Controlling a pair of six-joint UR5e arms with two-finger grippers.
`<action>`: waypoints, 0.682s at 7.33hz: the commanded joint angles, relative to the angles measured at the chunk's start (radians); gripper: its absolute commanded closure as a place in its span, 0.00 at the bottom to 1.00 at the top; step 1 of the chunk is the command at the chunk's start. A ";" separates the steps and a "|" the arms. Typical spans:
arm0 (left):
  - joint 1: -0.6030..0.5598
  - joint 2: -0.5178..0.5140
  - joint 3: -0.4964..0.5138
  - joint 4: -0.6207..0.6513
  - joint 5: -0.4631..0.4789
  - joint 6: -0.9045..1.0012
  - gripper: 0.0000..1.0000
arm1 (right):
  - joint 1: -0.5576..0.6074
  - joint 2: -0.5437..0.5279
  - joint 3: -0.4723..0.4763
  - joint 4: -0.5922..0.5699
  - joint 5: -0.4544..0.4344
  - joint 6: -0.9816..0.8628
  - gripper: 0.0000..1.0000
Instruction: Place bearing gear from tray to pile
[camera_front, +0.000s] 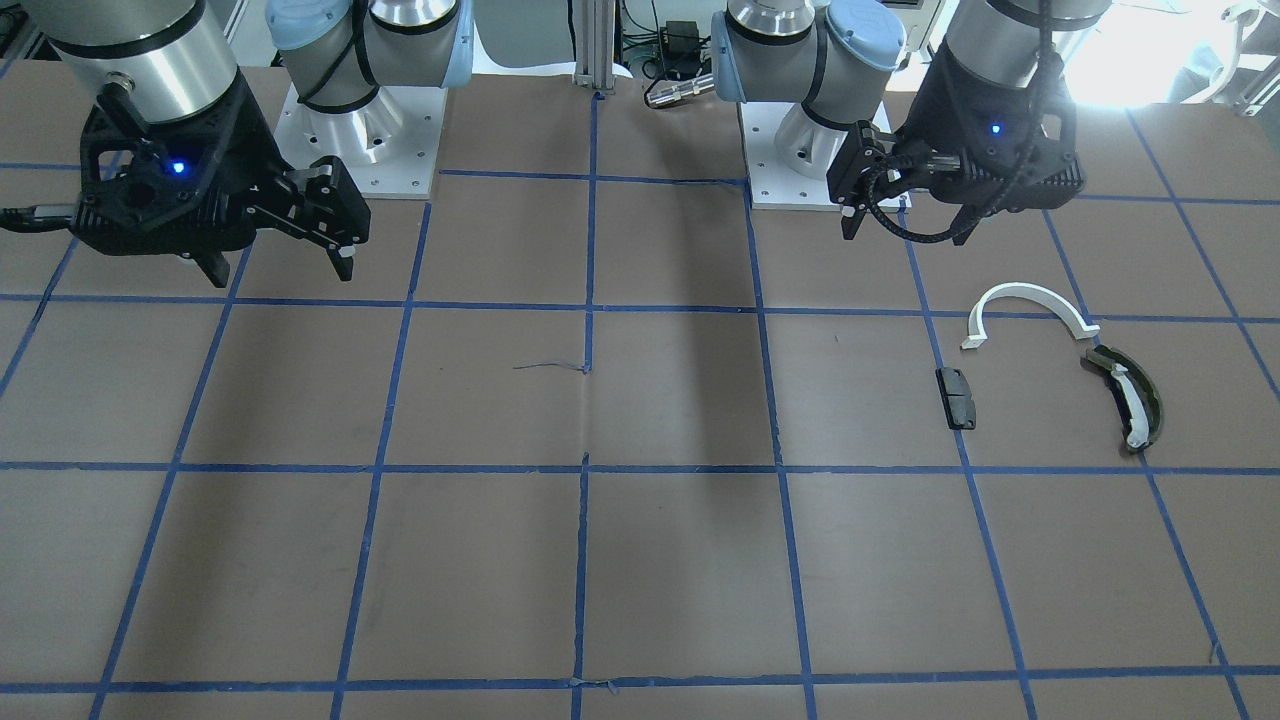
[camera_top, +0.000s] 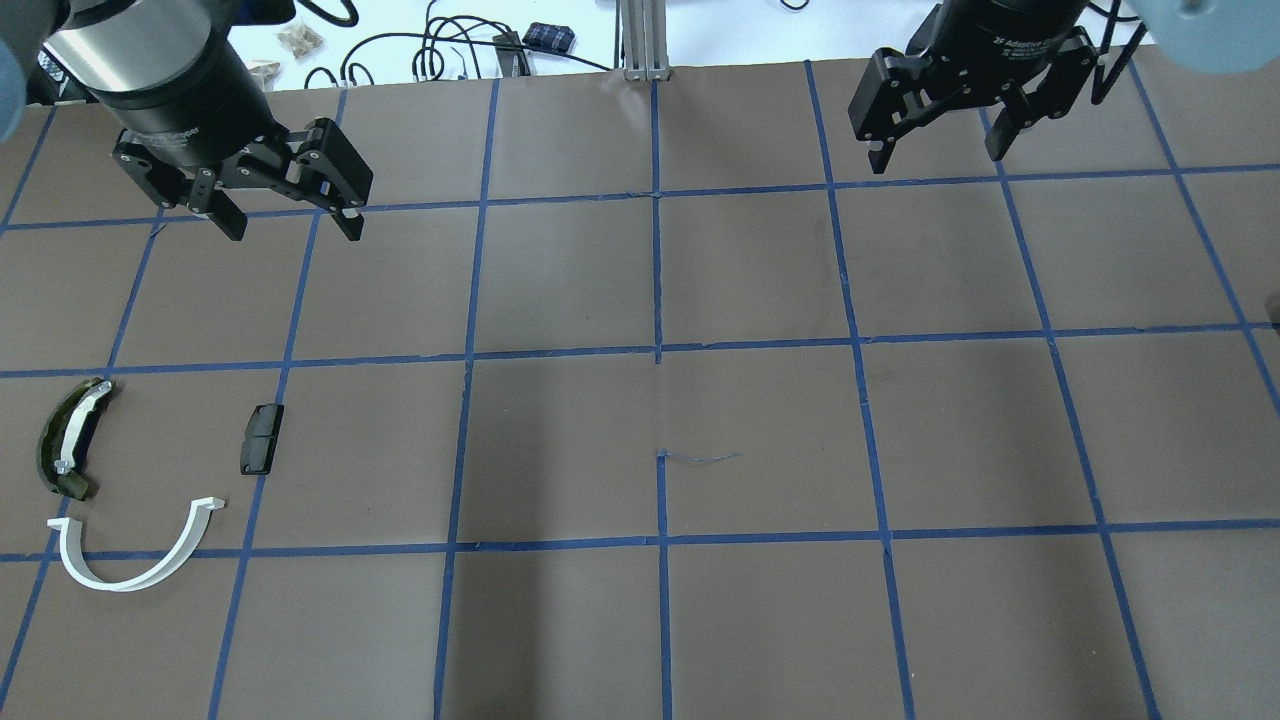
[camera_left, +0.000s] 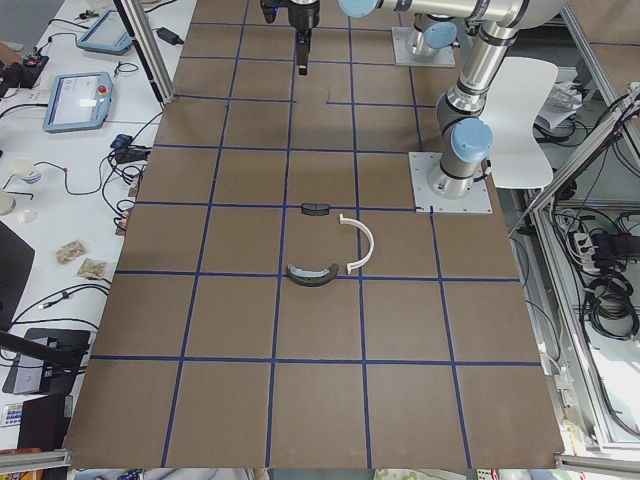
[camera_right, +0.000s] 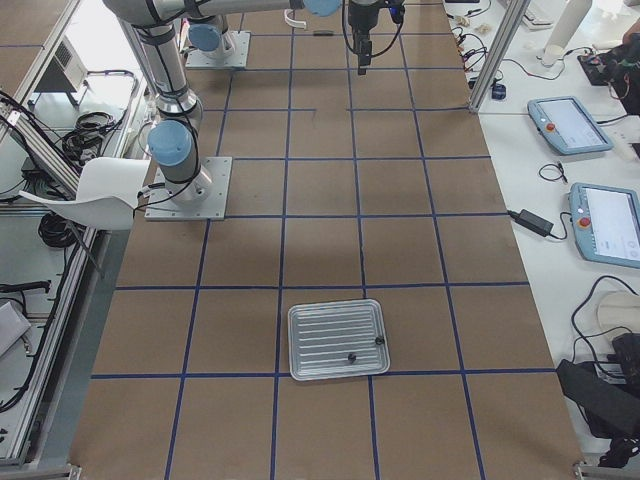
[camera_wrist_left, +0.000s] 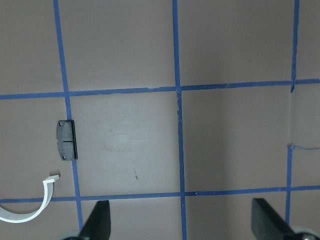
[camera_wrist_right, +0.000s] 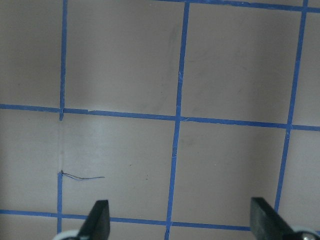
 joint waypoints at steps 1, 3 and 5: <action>-0.002 -0.005 0.000 0.007 -0.006 -0.005 0.00 | 0.000 0.001 0.000 0.000 -0.003 -0.008 0.00; -0.002 -0.005 -0.002 0.007 -0.007 -0.003 0.00 | -0.003 0.005 -0.005 0.009 0.000 -0.018 0.00; -0.005 -0.003 -0.003 0.007 -0.007 -0.008 0.00 | -0.014 0.007 -0.024 0.004 -0.005 -0.021 0.00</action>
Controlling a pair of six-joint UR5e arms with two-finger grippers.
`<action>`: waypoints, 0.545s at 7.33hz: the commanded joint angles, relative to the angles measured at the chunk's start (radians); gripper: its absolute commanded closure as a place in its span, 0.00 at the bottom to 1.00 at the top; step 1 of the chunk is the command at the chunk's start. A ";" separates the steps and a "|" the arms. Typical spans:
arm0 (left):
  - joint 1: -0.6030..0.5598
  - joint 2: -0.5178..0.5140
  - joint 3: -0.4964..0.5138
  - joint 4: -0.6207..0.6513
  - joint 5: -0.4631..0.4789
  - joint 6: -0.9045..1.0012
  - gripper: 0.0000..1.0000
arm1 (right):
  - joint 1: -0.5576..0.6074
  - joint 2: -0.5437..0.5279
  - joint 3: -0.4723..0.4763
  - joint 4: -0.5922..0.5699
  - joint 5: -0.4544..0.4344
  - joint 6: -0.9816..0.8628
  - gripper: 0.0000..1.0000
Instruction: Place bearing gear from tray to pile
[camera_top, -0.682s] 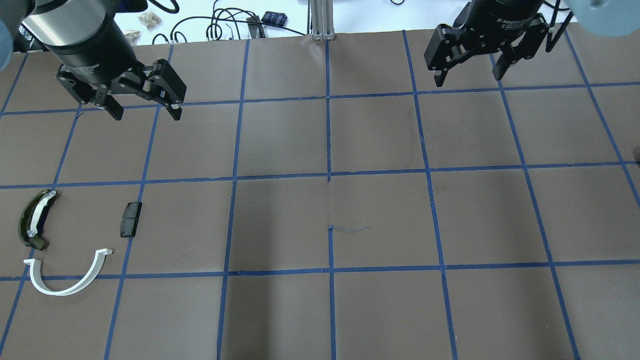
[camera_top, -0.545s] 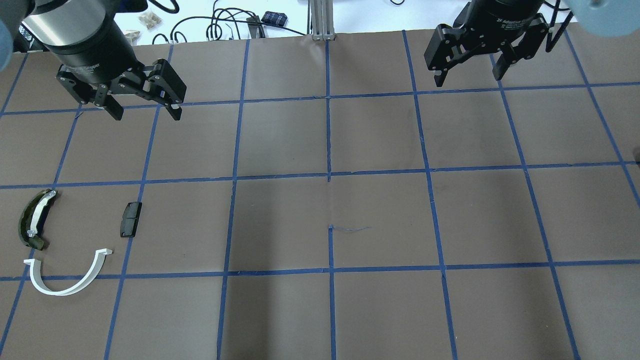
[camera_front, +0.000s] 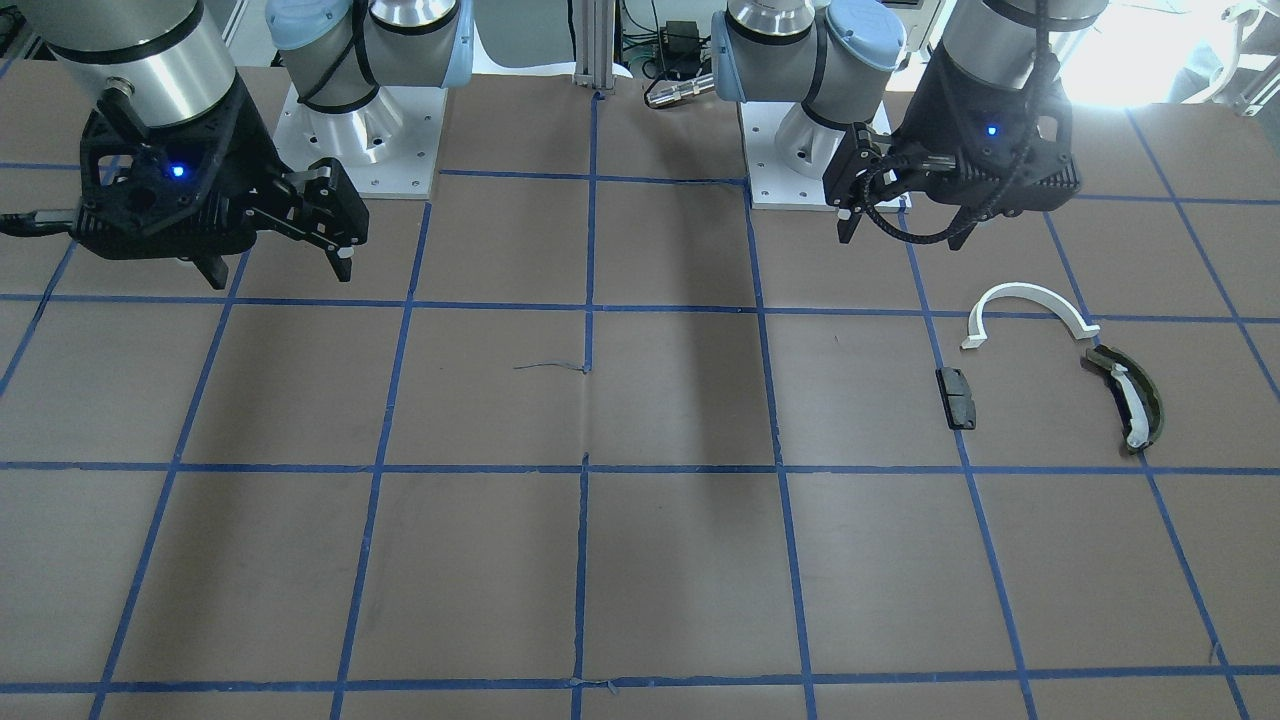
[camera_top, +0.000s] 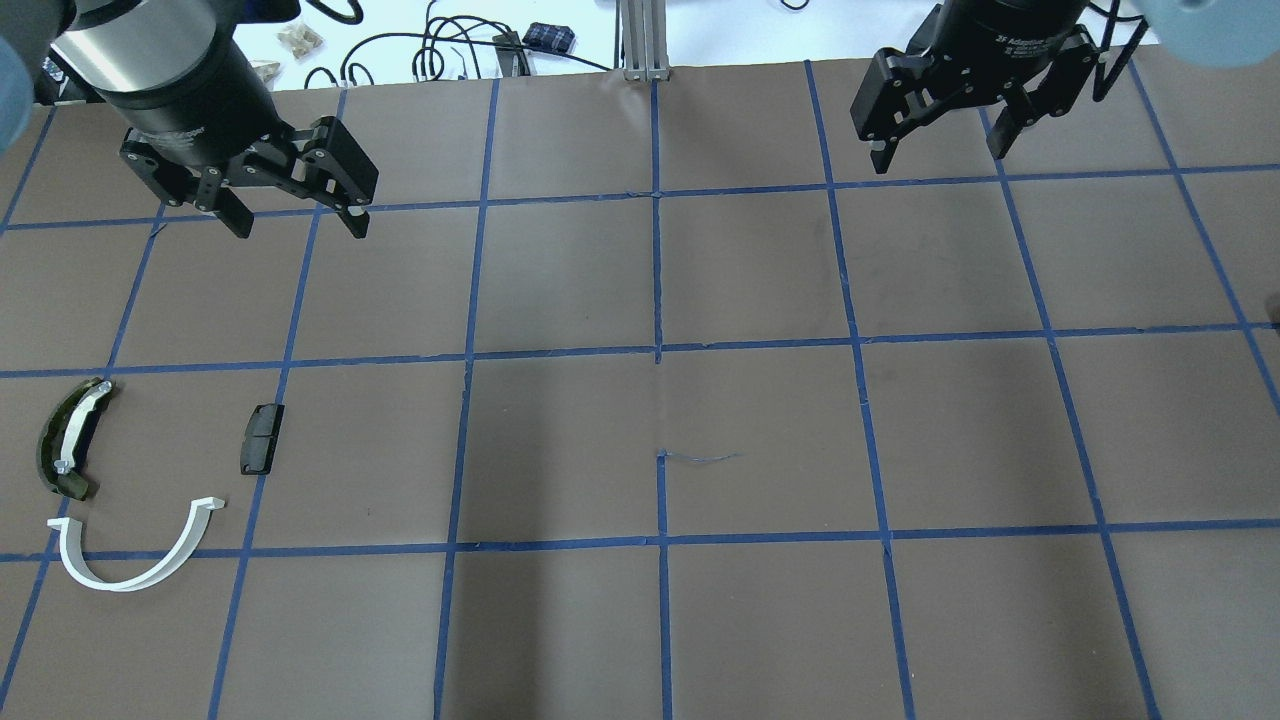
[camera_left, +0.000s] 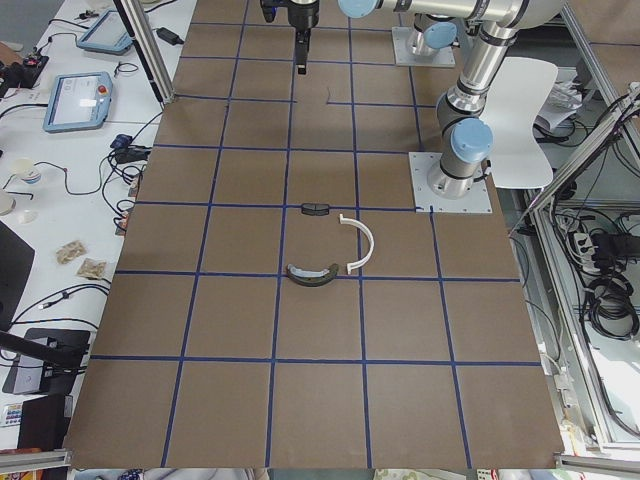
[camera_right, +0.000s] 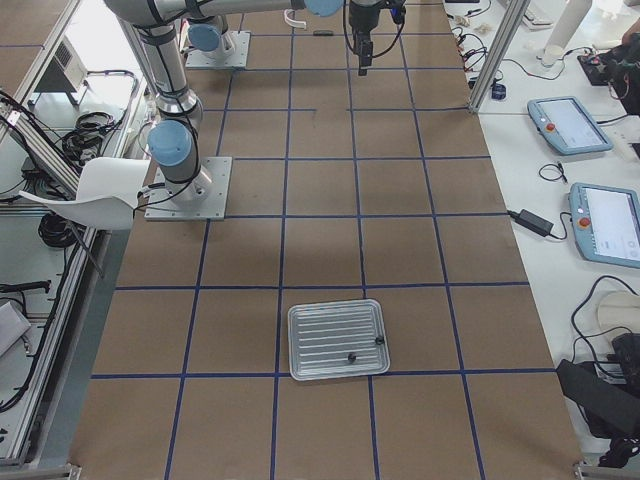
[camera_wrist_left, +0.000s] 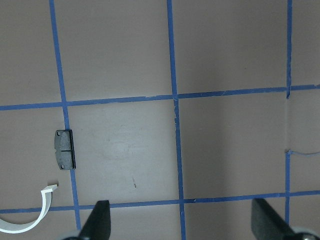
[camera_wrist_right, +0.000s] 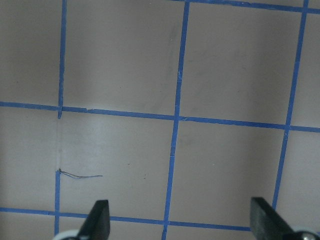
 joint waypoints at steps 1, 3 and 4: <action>-0.002 0.001 -0.003 0.000 0.000 -0.008 0.00 | -0.008 -0.003 -0.027 -0.001 -0.005 -0.019 0.00; -0.003 0.001 -0.001 0.000 0.000 -0.003 0.00 | -0.043 0.003 -0.034 -0.003 -0.034 -0.059 0.00; -0.003 0.001 -0.001 0.000 0.000 -0.003 0.00 | -0.122 0.006 -0.033 -0.006 -0.052 -0.150 0.00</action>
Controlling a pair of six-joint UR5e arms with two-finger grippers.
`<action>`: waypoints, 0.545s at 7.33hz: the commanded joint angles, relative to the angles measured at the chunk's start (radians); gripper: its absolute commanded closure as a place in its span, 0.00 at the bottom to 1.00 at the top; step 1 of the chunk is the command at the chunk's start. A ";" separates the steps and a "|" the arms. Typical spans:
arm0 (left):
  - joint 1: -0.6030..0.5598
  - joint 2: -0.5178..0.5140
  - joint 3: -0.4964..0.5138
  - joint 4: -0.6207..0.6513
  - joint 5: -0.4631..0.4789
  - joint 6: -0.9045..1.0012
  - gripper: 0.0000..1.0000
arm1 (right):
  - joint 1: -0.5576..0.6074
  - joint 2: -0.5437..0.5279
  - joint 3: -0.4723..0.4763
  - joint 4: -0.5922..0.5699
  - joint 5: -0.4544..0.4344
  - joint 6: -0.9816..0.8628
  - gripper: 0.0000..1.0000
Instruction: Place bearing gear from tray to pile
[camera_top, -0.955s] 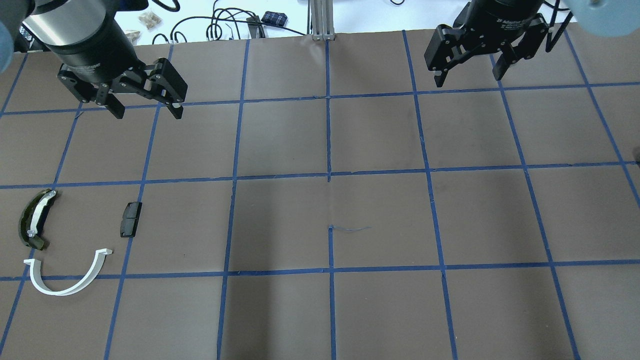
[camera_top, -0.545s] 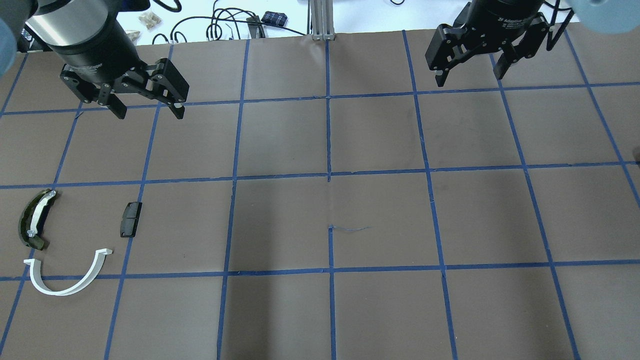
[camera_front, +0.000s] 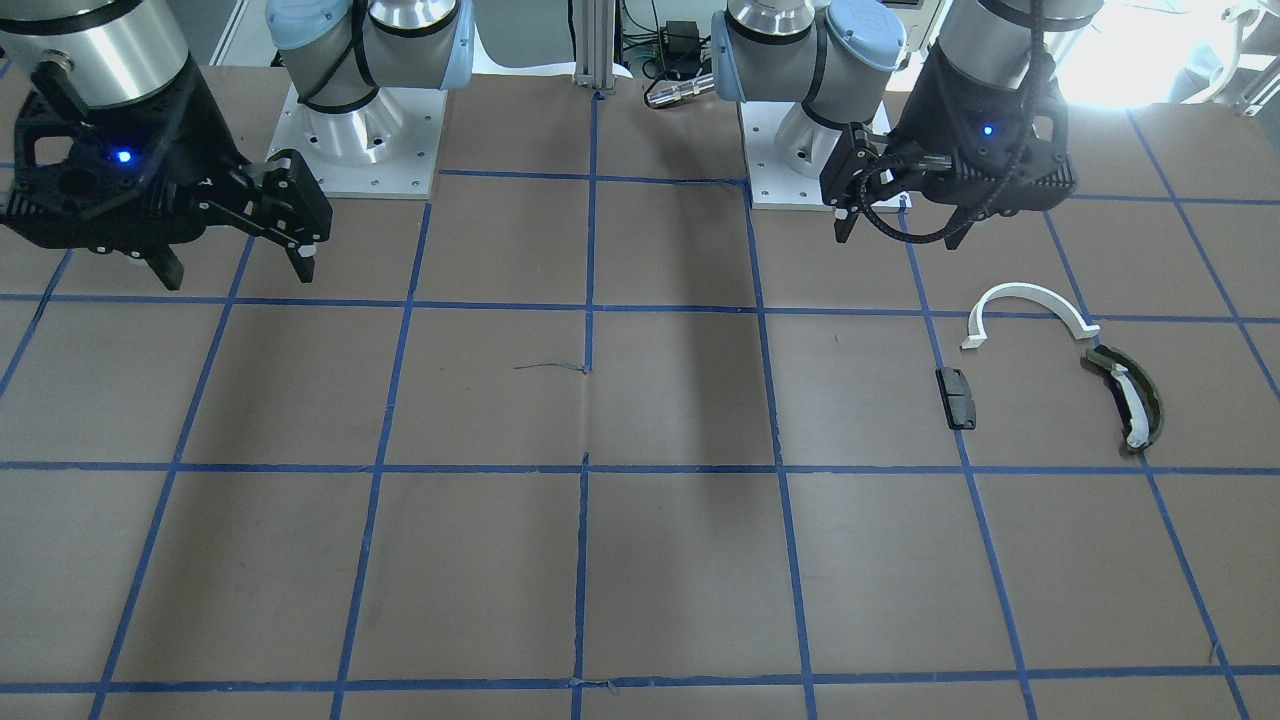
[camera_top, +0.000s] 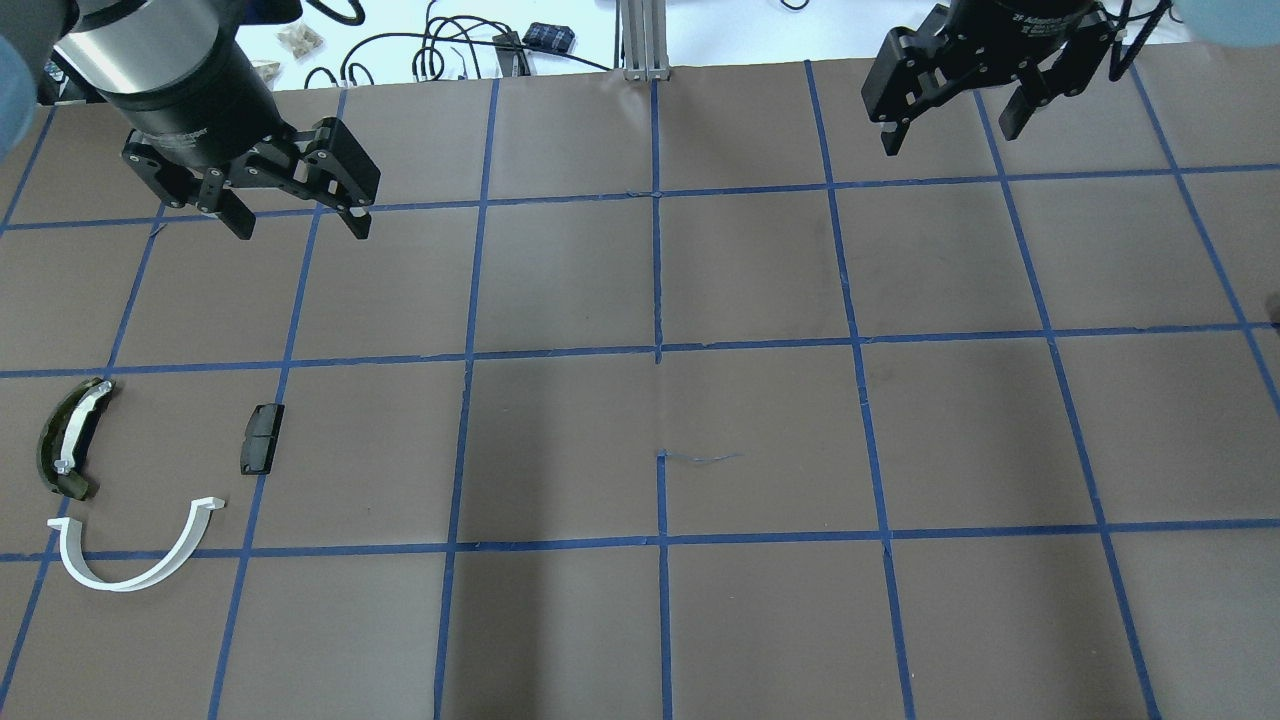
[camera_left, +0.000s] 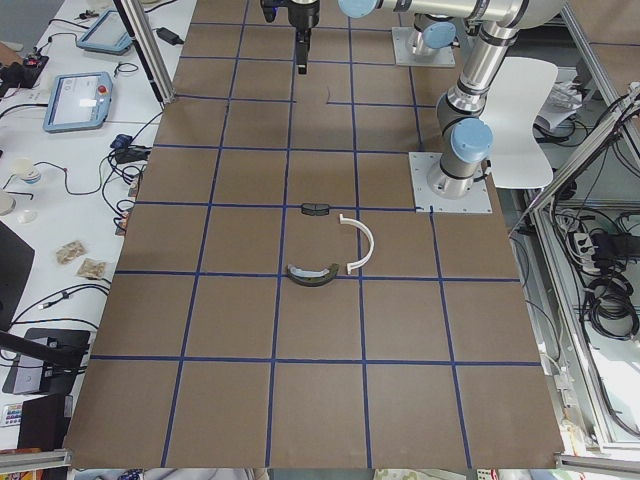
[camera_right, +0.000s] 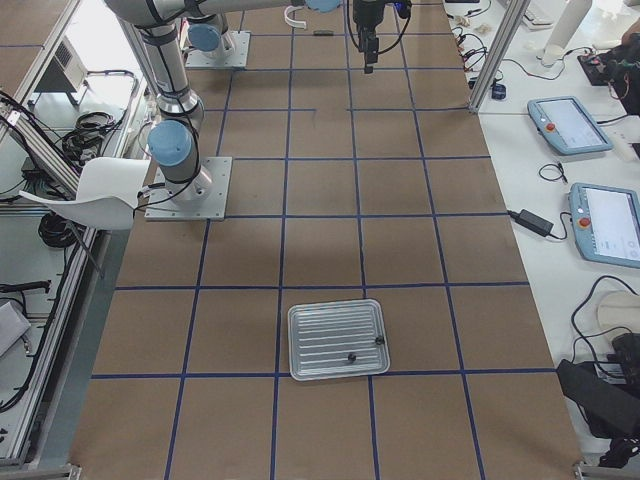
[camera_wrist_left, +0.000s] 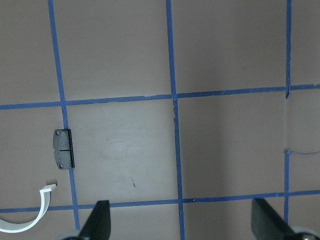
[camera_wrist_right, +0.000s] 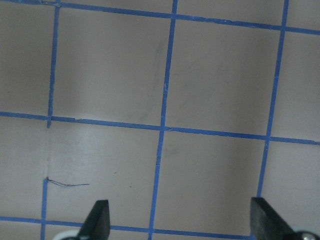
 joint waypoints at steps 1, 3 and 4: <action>0.000 0.002 0.000 0.000 0.000 0.001 0.00 | -0.192 0.017 0.000 -0.003 -0.021 -0.212 0.00; 0.001 -0.006 0.000 0.003 0.002 0.004 0.00 | -0.399 0.109 0.012 -0.085 -0.026 -0.641 0.00; 0.001 -0.005 -0.003 0.009 0.000 0.006 0.00 | -0.528 0.175 0.011 -0.173 -0.023 -0.822 0.00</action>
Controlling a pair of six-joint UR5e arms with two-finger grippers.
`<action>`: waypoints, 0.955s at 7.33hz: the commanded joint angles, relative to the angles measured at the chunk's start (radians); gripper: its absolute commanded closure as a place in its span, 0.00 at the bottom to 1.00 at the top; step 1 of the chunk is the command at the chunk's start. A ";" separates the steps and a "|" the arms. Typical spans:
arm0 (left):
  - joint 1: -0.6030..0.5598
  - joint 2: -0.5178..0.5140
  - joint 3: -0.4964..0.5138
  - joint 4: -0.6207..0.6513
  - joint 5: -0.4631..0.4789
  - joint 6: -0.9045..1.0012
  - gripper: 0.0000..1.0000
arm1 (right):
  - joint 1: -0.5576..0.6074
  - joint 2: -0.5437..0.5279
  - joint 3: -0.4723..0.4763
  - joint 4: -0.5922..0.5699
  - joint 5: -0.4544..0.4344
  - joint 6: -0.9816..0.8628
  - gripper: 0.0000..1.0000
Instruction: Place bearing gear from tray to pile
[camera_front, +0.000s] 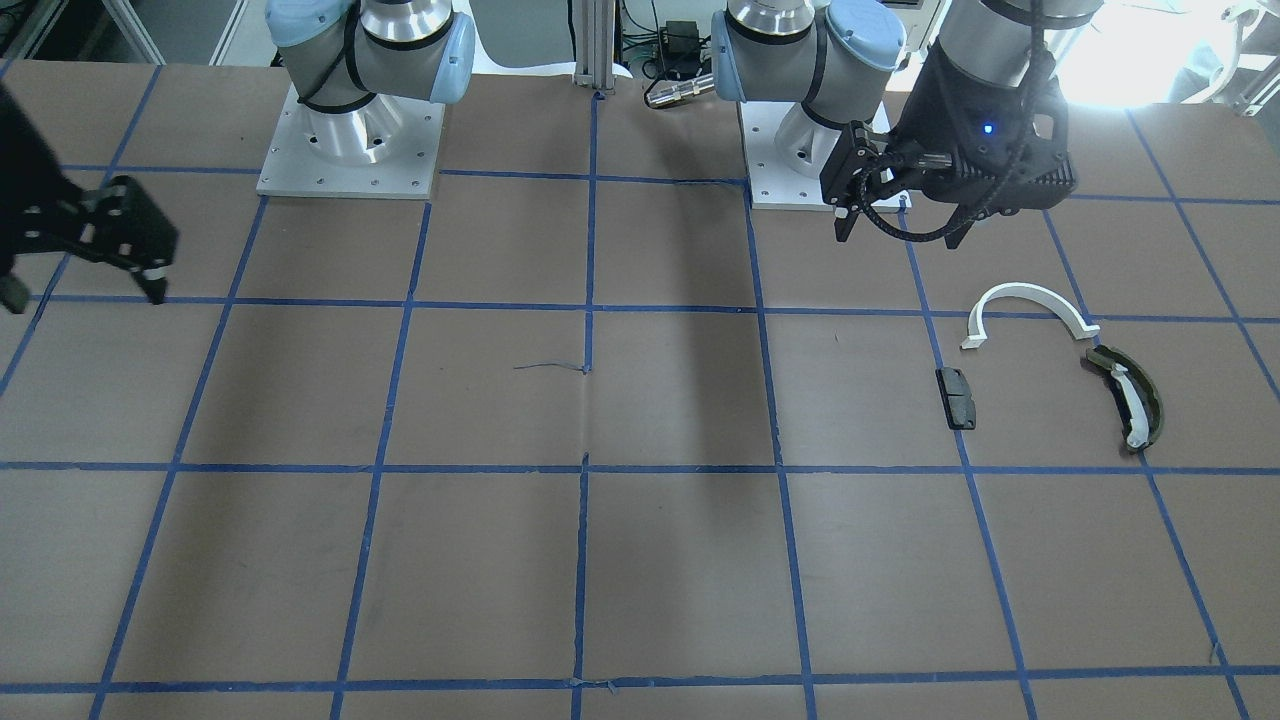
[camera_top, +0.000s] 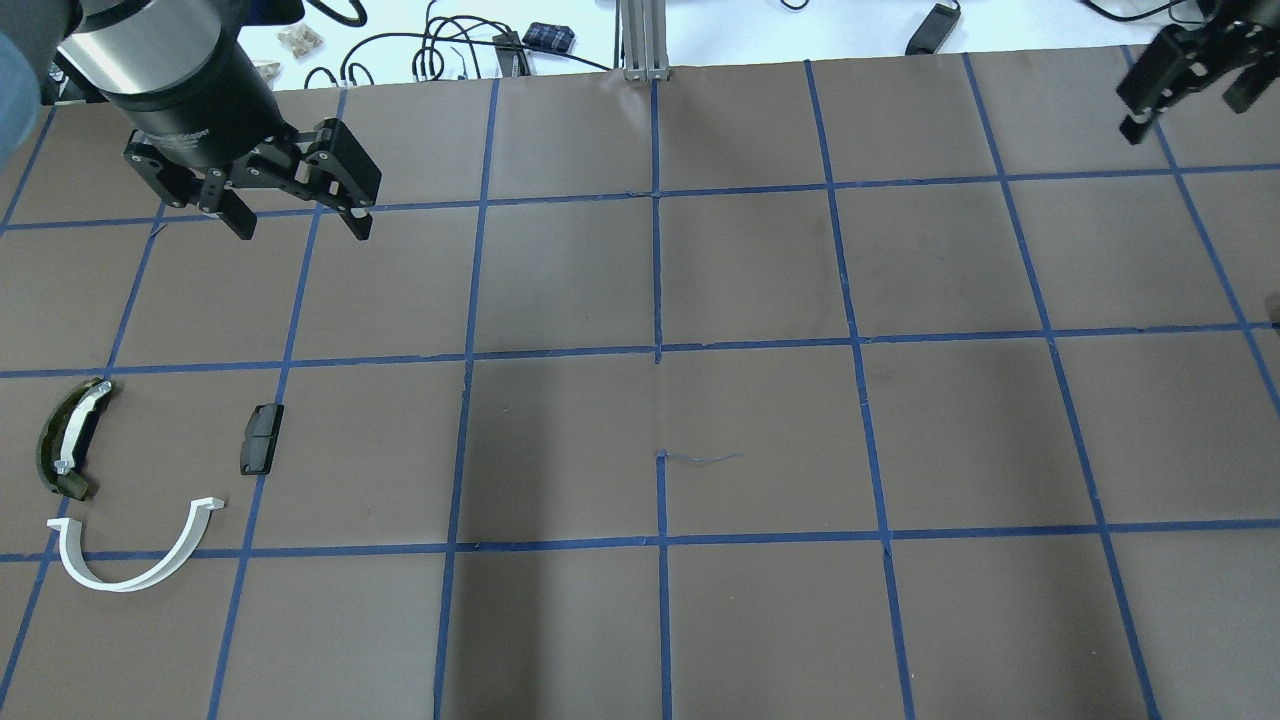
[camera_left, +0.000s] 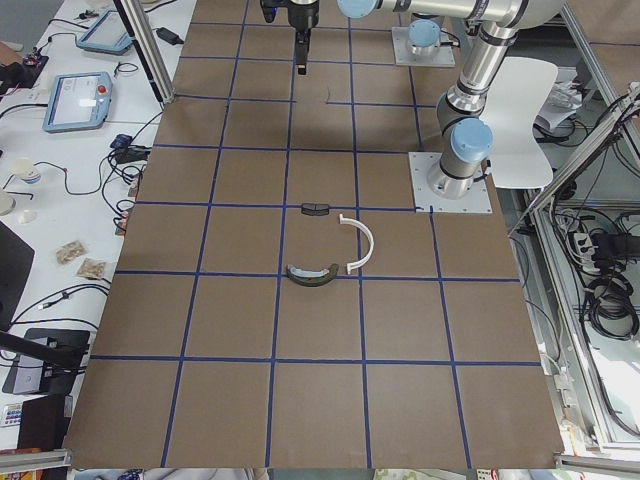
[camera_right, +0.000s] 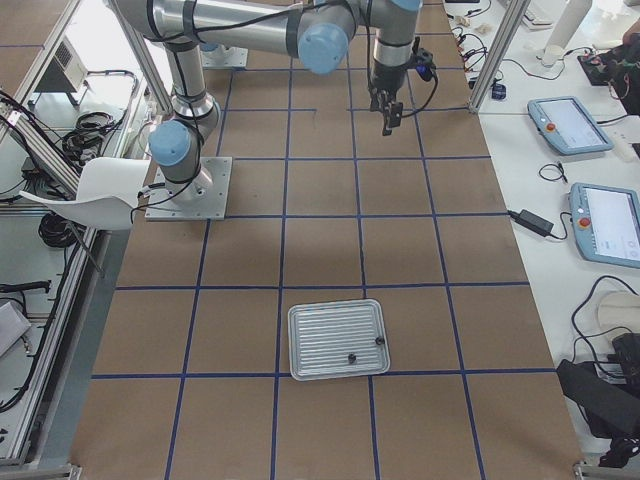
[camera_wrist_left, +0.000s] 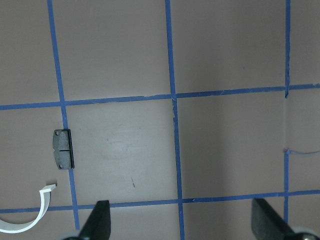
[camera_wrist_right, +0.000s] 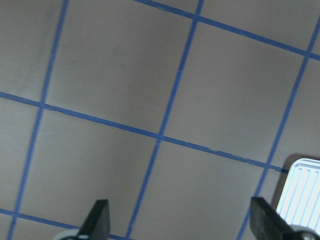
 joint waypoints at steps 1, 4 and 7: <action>0.000 0.002 0.000 0.006 -0.001 -0.002 0.00 | -0.273 0.171 0.001 -0.201 0.008 -0.417 0.00; 0.000 0.008 -0.003 0.006 -0.003 0.001 0.00 | -0.451 0.421 -0.008 -0.463 0.022 -0.877 0.07; 0.000 0.005 0.001 0.006 -0.003 -0.002 0.00 | -0.515 0.510 -0.013 -0.566 0.034 -1.053 0.12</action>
